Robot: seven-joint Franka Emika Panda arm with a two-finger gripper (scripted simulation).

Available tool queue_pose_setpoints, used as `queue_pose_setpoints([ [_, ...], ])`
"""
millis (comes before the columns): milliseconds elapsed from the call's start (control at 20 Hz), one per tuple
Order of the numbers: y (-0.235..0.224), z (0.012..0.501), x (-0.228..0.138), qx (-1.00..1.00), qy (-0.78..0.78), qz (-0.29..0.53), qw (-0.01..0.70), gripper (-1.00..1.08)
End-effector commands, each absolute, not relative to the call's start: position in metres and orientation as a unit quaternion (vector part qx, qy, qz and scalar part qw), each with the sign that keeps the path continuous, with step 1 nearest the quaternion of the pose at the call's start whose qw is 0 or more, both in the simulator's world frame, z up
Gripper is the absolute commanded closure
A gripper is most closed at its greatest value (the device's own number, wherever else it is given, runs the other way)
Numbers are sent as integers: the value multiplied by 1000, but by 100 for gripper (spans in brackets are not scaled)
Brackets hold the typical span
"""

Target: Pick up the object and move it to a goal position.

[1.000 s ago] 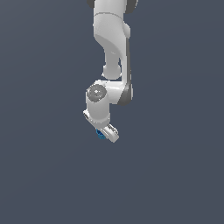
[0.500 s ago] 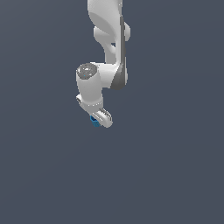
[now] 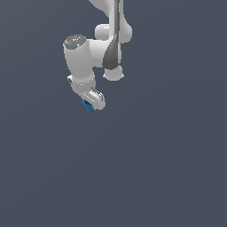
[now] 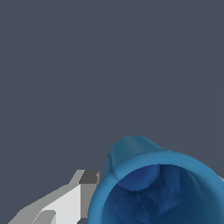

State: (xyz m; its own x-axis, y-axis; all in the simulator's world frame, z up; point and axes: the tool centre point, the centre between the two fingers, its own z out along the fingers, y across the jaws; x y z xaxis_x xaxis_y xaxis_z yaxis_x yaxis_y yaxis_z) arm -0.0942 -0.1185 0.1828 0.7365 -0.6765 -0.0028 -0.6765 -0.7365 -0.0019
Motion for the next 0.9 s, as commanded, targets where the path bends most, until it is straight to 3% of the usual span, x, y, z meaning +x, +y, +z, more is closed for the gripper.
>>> queue_pose_setpoints([
  [0,-127,199,-108,-932,363,1,2,108],
  [850,-157,254,-147,-932,363,0,0,108],
])
